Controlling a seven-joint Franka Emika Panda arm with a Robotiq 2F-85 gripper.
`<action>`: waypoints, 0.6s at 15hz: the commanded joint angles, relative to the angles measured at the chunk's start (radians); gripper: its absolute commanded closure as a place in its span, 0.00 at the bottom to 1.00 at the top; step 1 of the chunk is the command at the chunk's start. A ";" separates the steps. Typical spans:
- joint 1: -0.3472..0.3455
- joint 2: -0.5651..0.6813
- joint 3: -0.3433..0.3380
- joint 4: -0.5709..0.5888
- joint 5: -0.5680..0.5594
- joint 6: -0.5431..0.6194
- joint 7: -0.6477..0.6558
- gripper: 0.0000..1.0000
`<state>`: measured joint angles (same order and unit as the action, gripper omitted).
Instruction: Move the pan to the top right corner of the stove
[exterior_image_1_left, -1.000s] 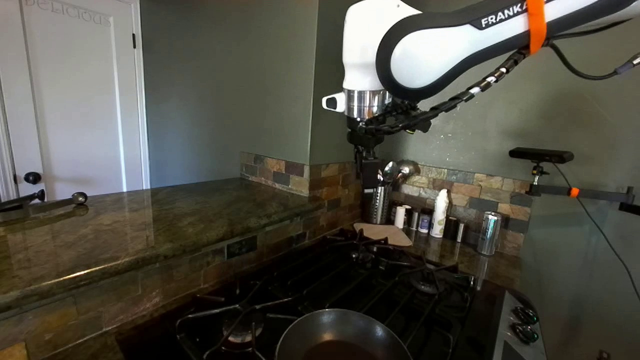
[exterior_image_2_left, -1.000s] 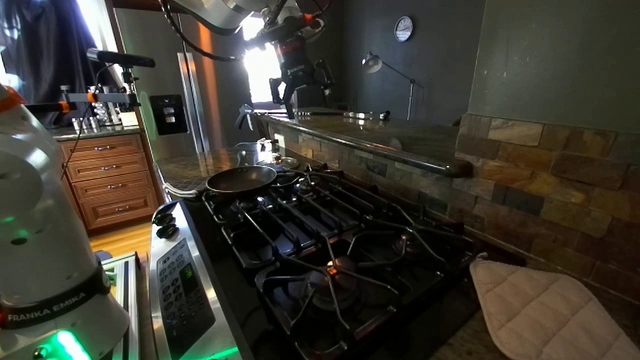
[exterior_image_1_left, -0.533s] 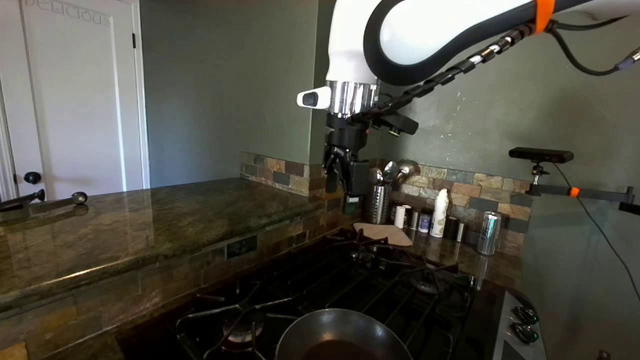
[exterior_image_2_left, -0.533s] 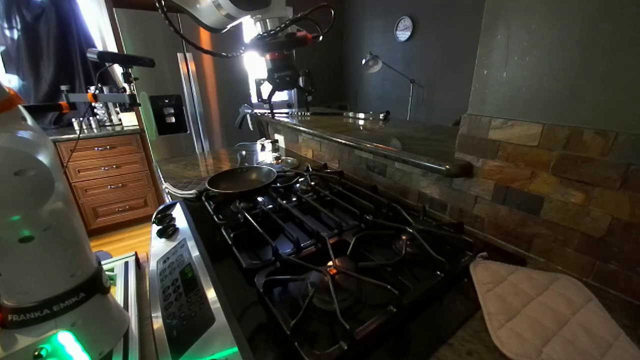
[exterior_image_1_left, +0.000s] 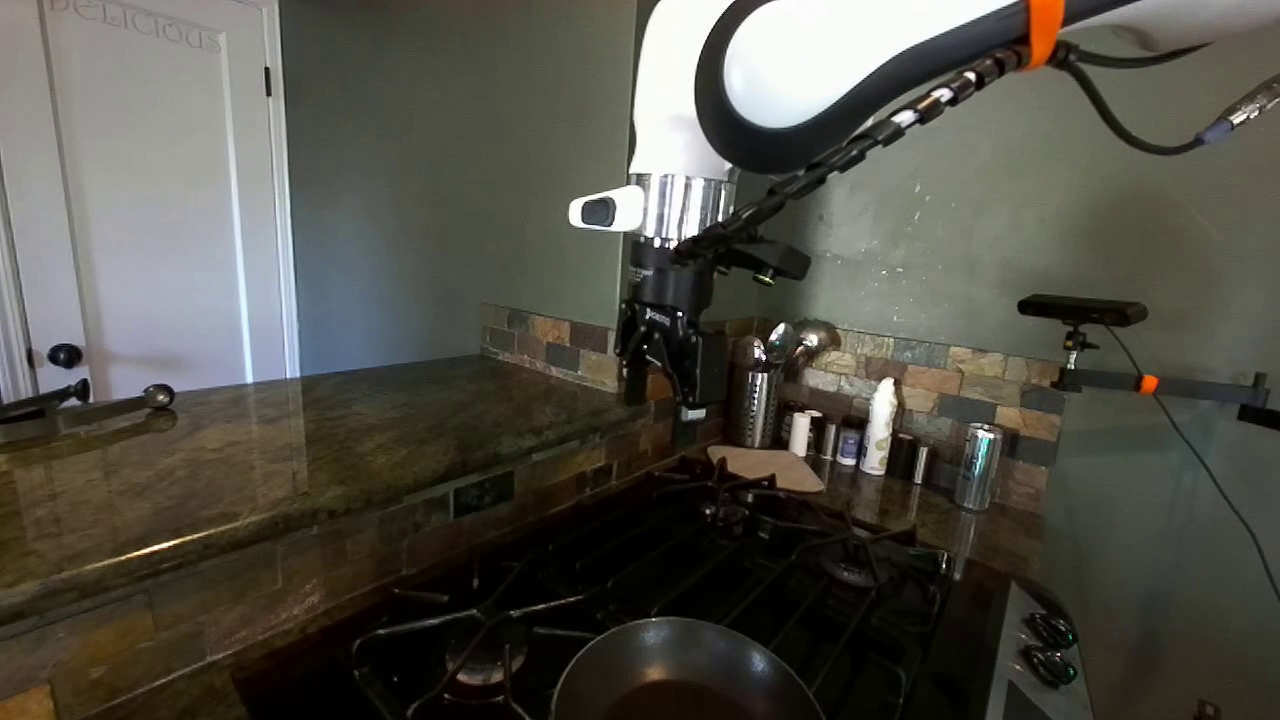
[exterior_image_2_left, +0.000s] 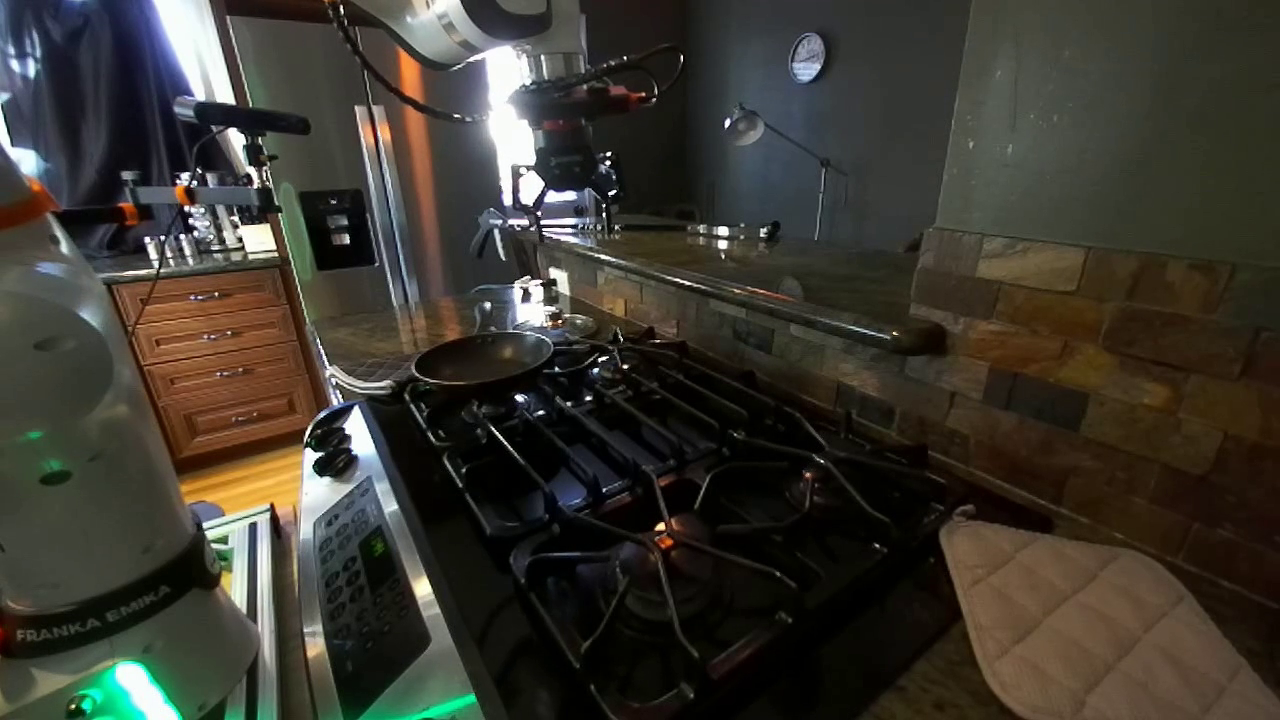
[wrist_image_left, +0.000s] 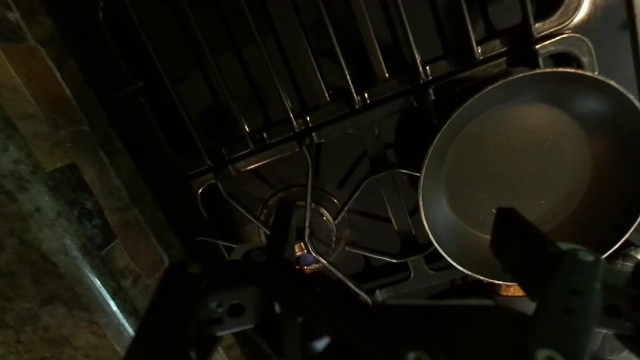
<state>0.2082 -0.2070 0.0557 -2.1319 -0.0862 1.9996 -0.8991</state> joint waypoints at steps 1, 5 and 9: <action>-0.002 0.020 0.027 0.027 -0.005 -0.010 -0.021 0.00; 0.038 0.053 0.081 0.087 0.018 -0.051 -0.076 0.00; 0.072 0.112 0.128 0.127 0.117 -0.067 -0.063 0.00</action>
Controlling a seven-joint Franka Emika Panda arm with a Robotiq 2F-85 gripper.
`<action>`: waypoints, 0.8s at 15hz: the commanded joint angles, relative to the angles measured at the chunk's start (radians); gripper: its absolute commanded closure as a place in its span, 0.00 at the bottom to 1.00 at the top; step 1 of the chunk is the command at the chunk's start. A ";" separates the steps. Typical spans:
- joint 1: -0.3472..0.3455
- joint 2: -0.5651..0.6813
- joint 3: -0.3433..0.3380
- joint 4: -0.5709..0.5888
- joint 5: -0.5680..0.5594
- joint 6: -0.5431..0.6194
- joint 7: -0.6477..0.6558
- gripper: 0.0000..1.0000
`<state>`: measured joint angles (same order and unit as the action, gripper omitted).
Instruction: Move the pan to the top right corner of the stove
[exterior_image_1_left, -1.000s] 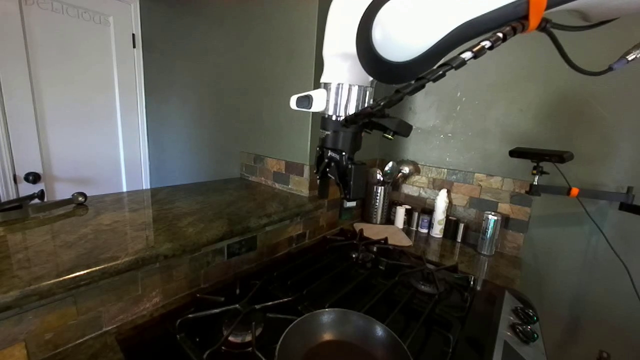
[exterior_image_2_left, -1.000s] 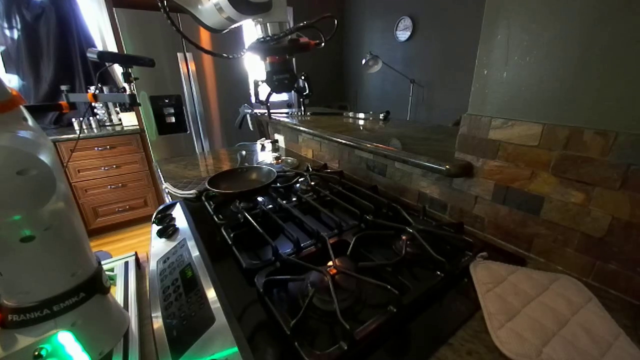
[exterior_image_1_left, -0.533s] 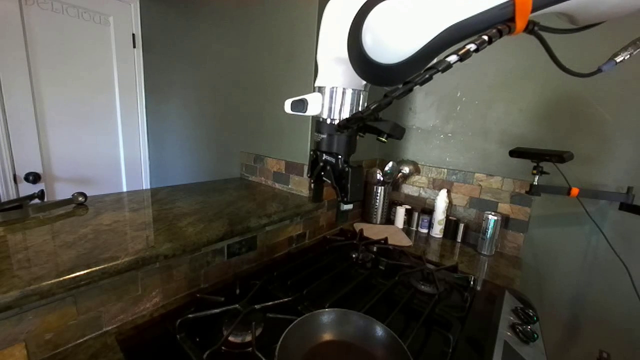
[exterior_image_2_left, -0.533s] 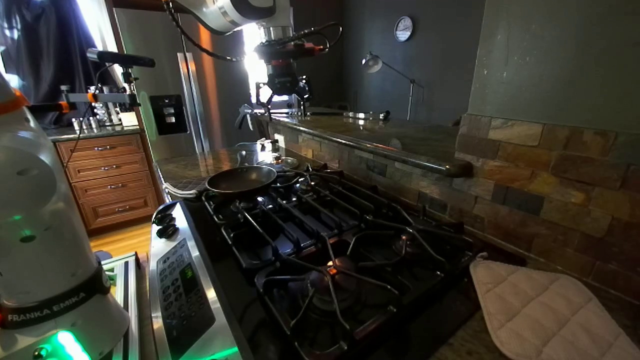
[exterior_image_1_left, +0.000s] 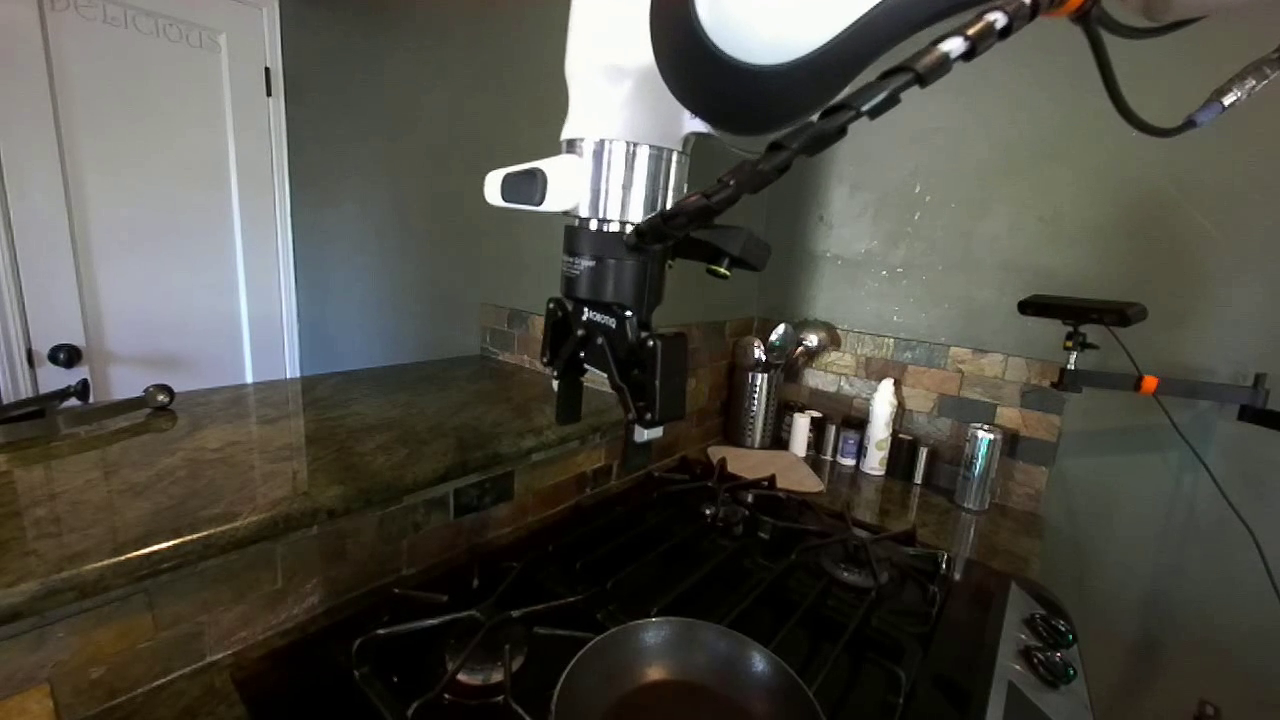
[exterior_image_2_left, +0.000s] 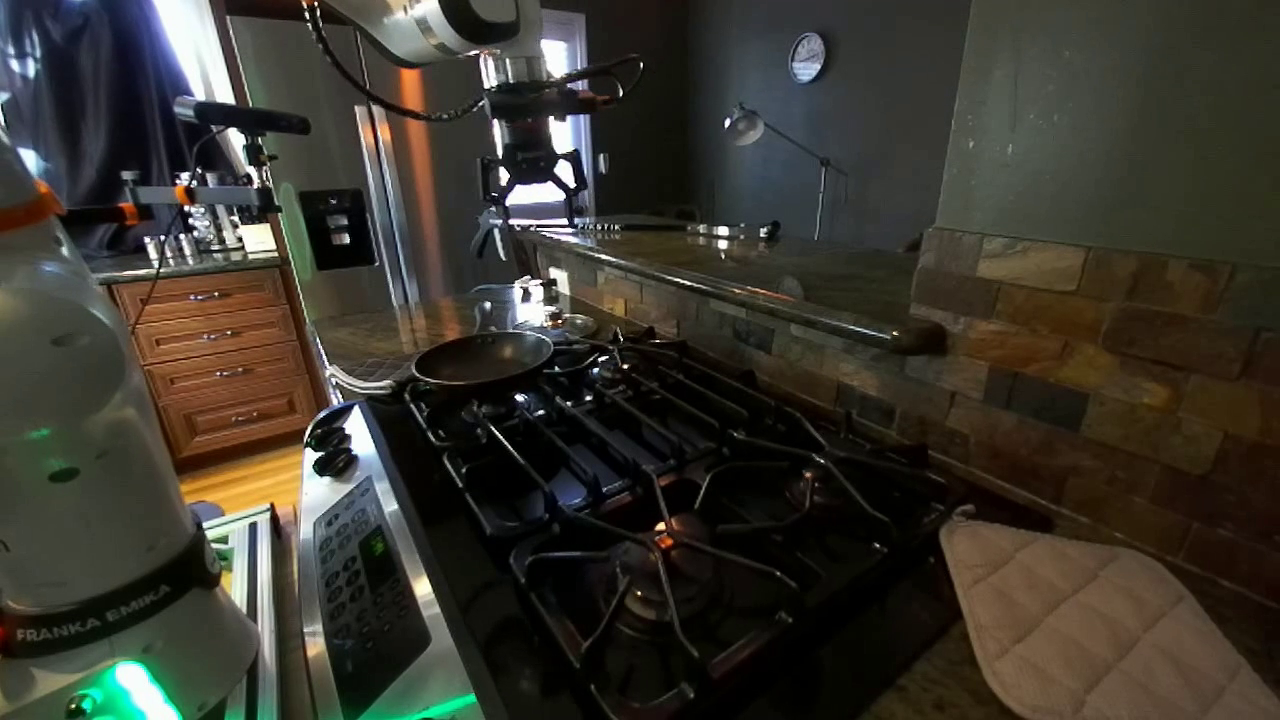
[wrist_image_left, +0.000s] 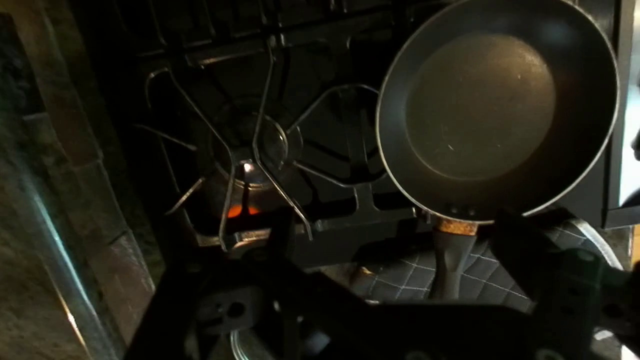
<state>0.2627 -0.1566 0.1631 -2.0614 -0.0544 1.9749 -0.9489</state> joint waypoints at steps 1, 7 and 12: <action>0.023 0.078 0.028 0.068 0.121 -0.043 -0.012 0.00; 0.022 0.198 0.075 0.123 0.133 -0.040 0.112 0.00; 0.028 0.272 0.105 0.176 0.169 -0.102 0.256 0.00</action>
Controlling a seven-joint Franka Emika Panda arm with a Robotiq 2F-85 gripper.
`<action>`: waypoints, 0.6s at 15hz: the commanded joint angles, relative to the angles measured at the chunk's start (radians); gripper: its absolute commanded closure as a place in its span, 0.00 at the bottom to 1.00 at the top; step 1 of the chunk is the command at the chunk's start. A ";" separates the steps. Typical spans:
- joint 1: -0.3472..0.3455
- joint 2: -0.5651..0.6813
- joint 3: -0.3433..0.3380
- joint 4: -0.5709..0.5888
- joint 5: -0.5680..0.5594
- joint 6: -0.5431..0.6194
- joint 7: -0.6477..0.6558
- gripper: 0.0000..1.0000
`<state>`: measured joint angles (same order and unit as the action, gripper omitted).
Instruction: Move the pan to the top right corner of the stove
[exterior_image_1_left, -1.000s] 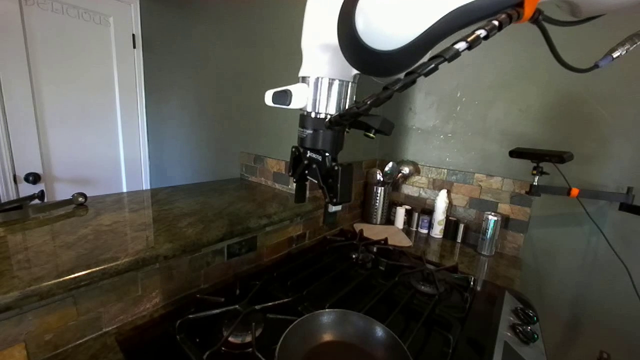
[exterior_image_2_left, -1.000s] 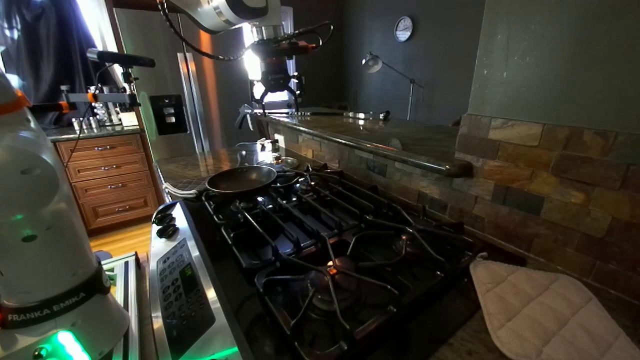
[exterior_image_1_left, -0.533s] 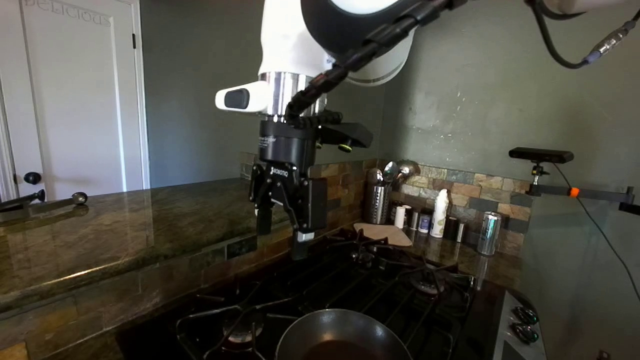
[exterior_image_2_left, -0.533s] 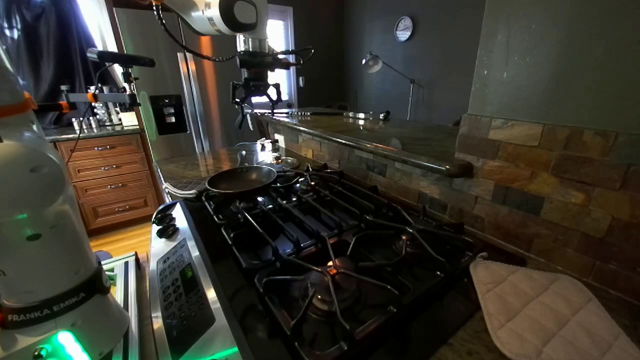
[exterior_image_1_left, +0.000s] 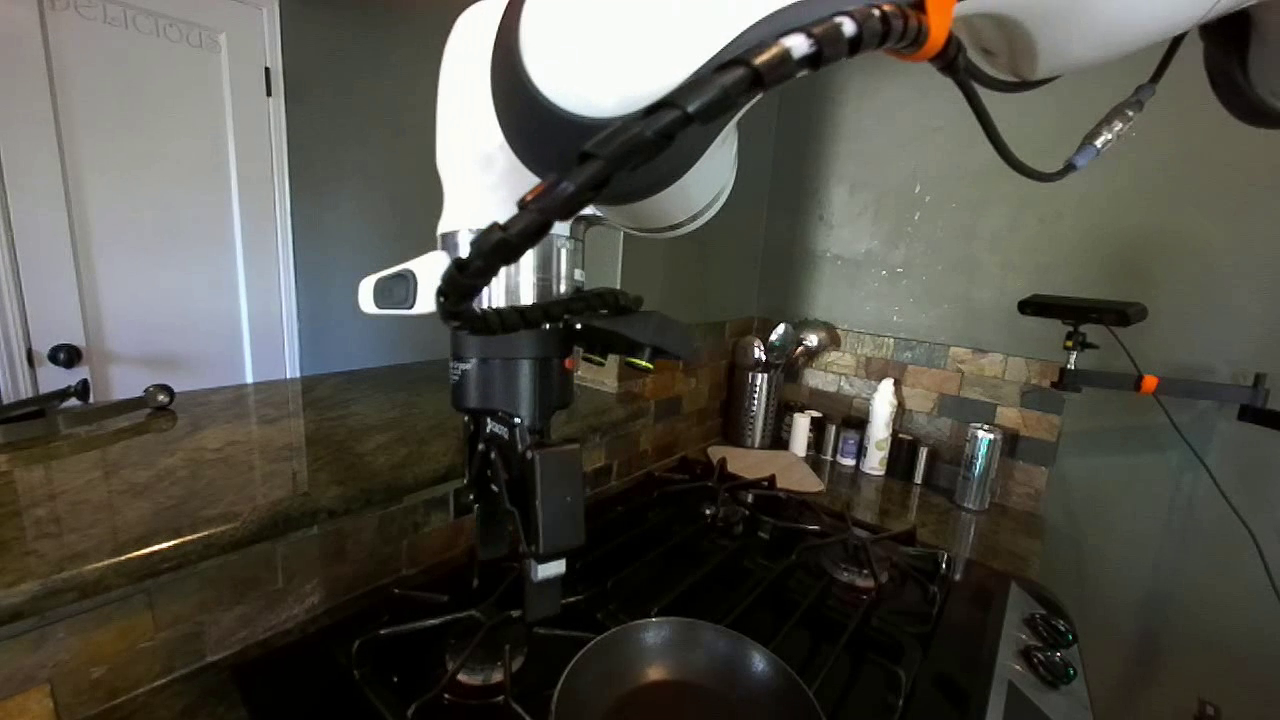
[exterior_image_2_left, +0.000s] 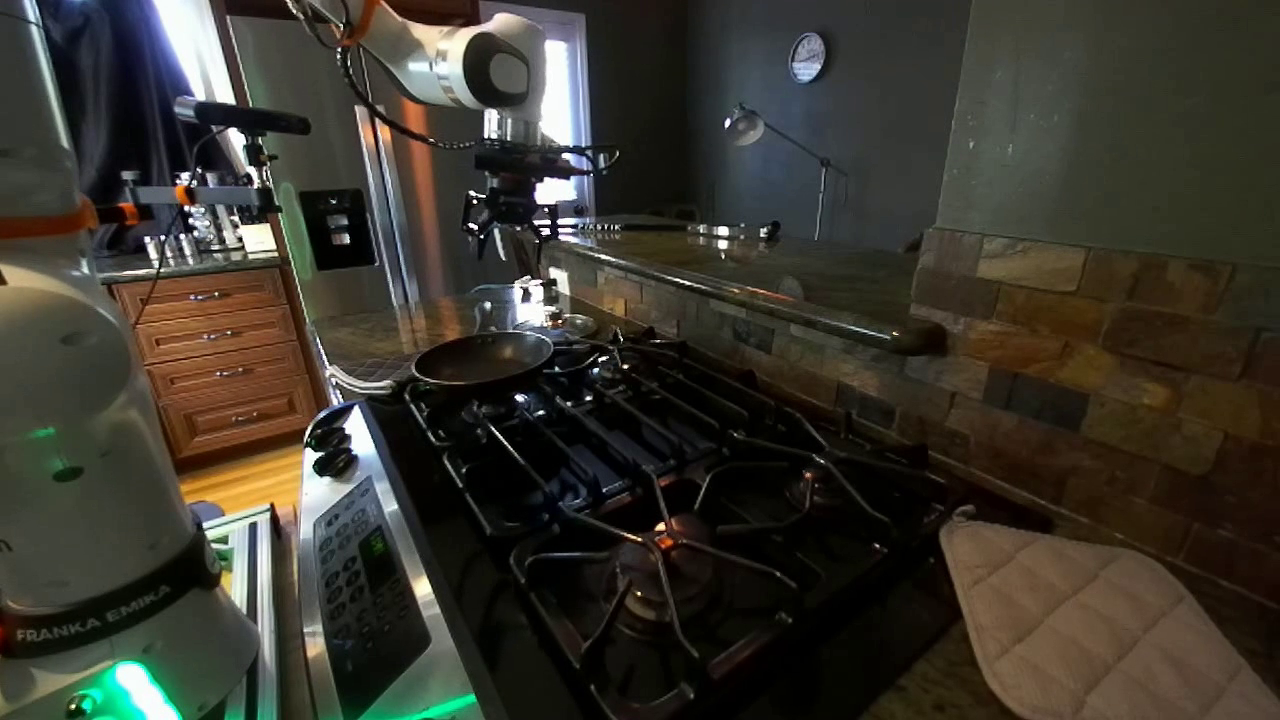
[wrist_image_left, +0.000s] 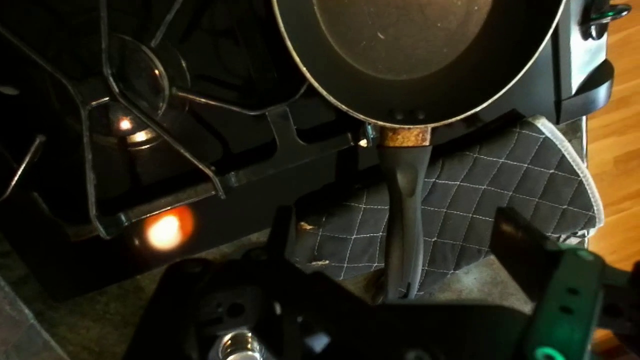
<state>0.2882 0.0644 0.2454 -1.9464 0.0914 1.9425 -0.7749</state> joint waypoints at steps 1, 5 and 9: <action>0.006 0.059 0.032 0.062 0.018 -0.070 0.101 0.00; 0.017 0.085 0.052 0.064 -0.058 -0.054 0.183 0.00; 0.030 0.106 0.064 0.068 -0.134 -0.059 0.265 0.00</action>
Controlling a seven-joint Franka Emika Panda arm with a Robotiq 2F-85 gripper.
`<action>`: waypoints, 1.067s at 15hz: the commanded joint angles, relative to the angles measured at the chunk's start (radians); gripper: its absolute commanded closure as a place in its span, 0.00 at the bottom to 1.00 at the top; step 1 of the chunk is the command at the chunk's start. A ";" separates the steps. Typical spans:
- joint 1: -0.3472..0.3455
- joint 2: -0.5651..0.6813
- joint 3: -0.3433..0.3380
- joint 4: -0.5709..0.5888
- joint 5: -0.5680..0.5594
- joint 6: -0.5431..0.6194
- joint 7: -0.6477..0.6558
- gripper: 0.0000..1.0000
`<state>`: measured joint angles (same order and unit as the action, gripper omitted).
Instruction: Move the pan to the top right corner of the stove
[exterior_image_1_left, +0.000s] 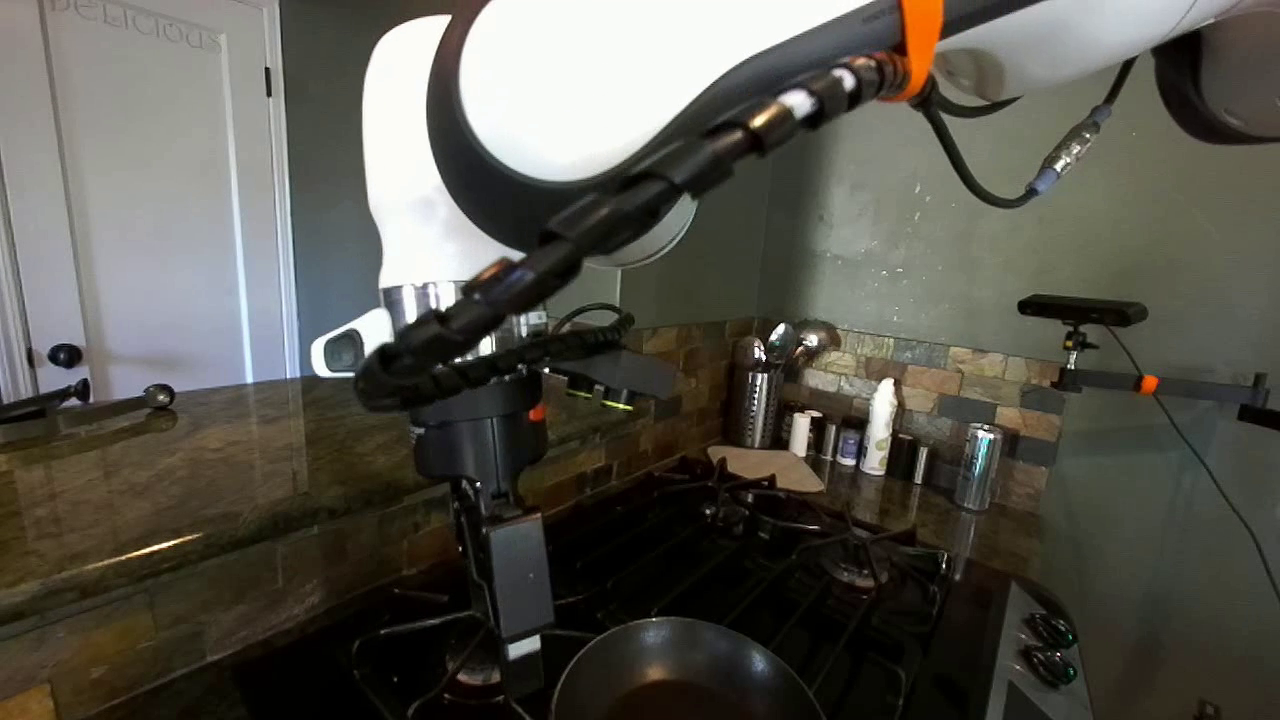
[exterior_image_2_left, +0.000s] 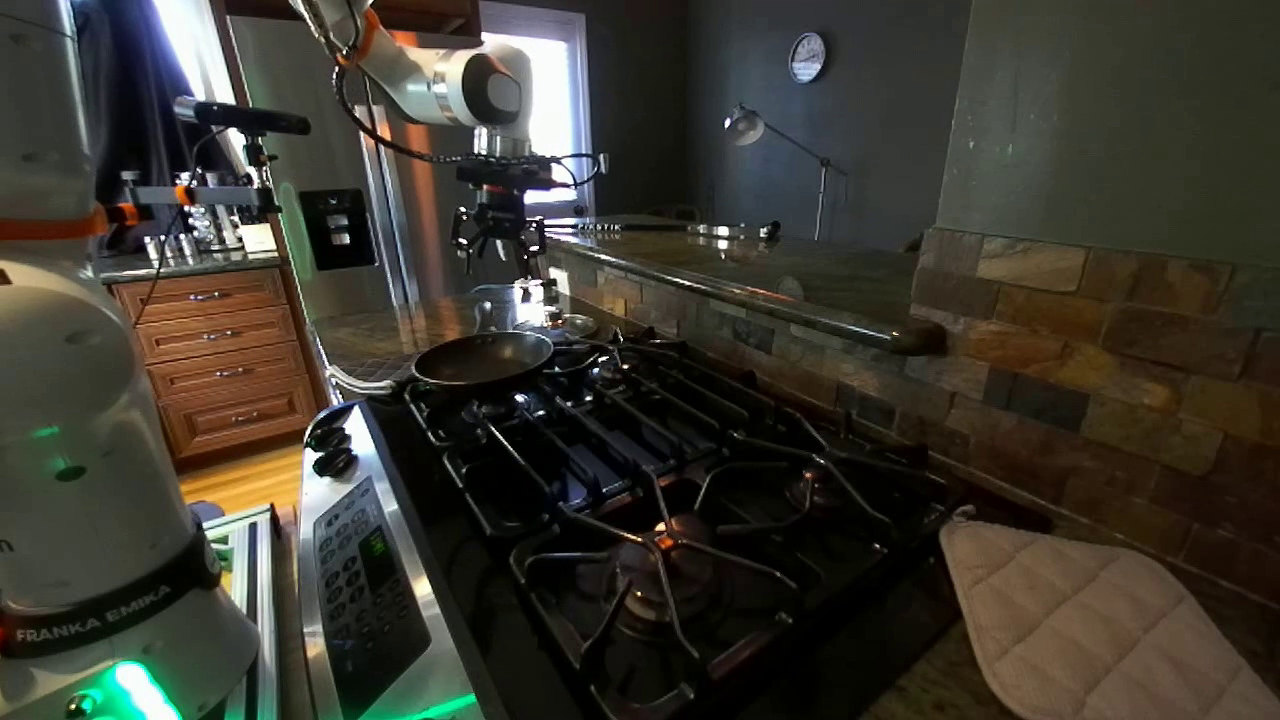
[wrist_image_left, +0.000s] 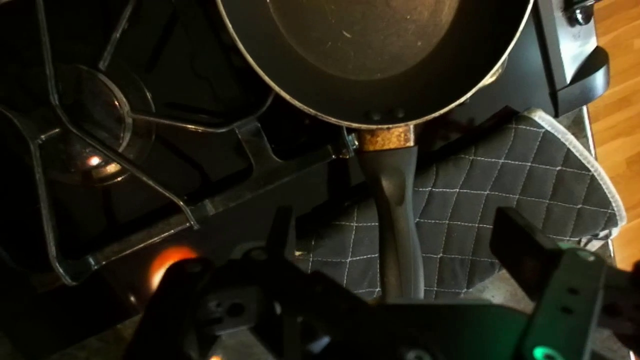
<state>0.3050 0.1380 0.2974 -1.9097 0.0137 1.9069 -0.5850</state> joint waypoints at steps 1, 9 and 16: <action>0.016 0.038 0.014 0.032 -0.073 -0.022 0.100 0.00; 0.014 0.038 0.025 0.041 -0.094 -0.020 0.092 0.00; 0.053 0.109 0.069 0.091 -0.081 -0.052 0.106 0.00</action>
<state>0.3389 0.1991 0.3465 -1.8482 -0.0687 1.8808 -0.4973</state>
